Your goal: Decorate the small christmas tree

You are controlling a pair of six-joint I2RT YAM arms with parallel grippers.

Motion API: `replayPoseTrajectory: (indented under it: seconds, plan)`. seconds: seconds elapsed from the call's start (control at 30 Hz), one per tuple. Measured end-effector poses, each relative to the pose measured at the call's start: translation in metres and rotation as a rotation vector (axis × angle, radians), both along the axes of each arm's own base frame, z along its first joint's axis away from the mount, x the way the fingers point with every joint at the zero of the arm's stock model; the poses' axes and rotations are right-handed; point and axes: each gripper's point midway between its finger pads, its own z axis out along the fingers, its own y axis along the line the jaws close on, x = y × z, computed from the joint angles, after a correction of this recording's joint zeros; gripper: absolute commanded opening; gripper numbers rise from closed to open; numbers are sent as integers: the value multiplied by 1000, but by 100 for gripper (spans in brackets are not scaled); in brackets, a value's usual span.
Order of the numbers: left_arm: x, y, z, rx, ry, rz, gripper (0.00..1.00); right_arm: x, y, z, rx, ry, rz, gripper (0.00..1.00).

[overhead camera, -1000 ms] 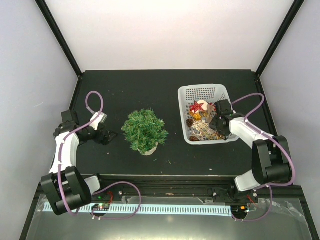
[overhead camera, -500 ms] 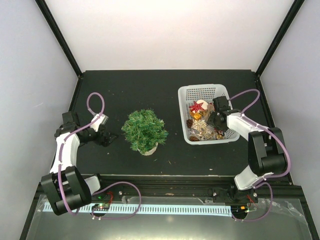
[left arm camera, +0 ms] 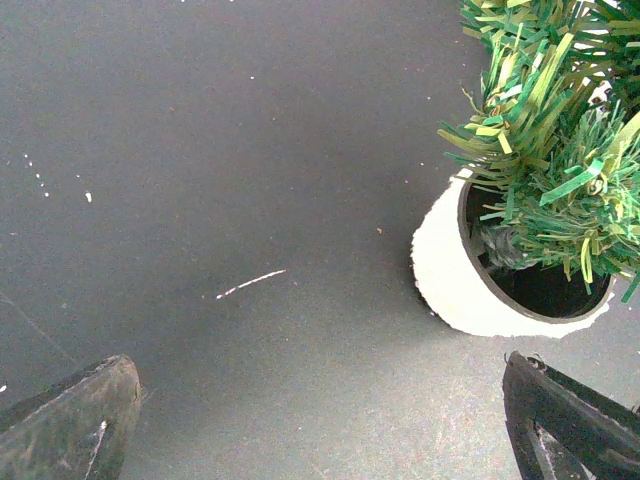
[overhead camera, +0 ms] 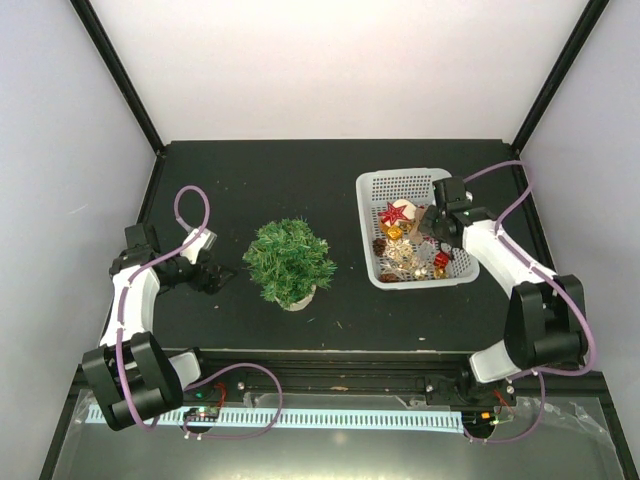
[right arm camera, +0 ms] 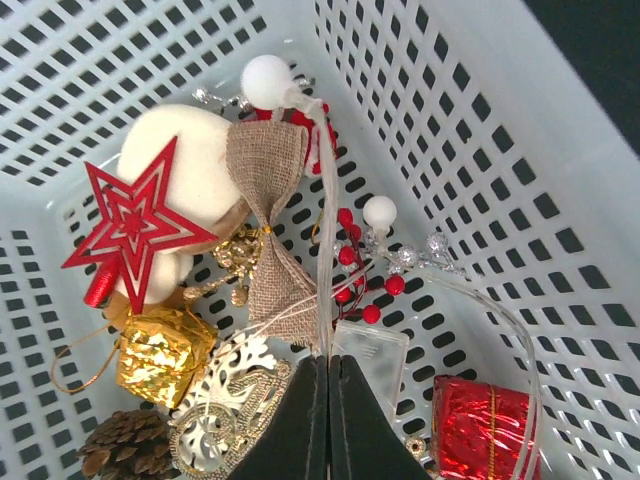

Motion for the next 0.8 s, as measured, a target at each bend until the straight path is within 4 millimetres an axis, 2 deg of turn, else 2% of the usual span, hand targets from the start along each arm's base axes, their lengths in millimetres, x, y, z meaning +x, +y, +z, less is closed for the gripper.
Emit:
replayPoseTrajectory:
  seconds: [0.23, 0.37, 0.47, 0.7, 0.8]
  plan:
    - [0, 0, 0, 0, 0, 0, 99, -4, -2, 13, -6, -18, 6, 1]
    - [-1, 0, 0, -1, 3, -1, 99, -9, -2, 32, 7, -56, 10, 1]
    - [-1, 0, 1, 8, -4, -1, 99, -8, 1, 62, 32, -114, 23, 1]
    - [2, 5, 15, 54, -52, 10, 99, 0, 9, 163, 84, -334, 71, 1]
    - [4, 7, 25, 73, -84, 19, 99, -2, 11, 196, 83, -404, 97, 1]
